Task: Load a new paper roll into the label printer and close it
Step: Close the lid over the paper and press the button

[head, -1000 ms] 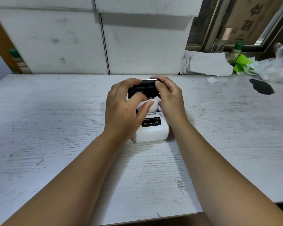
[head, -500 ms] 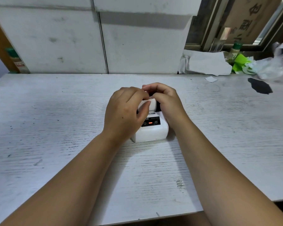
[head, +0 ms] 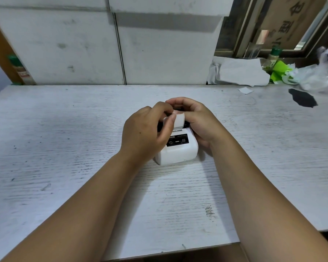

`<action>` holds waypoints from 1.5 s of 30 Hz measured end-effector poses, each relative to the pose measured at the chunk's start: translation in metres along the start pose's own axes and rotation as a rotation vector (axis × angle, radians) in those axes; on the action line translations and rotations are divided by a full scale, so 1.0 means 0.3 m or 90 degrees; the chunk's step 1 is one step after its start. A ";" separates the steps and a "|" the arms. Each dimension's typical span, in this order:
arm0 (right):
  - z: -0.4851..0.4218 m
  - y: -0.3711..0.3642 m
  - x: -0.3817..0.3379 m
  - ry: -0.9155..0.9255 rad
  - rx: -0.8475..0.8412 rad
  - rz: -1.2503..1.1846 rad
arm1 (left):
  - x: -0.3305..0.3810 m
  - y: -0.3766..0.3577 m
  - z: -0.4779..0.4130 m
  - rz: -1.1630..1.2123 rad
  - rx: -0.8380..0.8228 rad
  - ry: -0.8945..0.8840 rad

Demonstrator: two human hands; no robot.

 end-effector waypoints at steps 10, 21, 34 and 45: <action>0.010 0.007 0.039 -0.060 -0.014 -0.032 | -0.001 -0.016 0.018 -0.041 -0.003 -0.020; 0.010 0.011 0.043 -0.049 0.017 -0.009 | -0.012 -0.003 0.034 -0.047 0.010 0.049; 0.022 0.103 0.029 0.082 0.295 0.082 | -0.053 -0.015 0.040 -0.002 0.005 0.141; 0.019 0.061 0.031 0.078 0.277 0.146 | -0.161 -0.043 0.025 0.065 -0.024 0.266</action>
Point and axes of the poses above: each hand's wrist, its own z-axis away from the middle knuckle, its own y-axis out of the back of the hand, x = y × z, the point moved 9 cm from there along -z, towards the middle knuckle, and after that the axes turned 15 degrees about x, right-handed, at the moved point
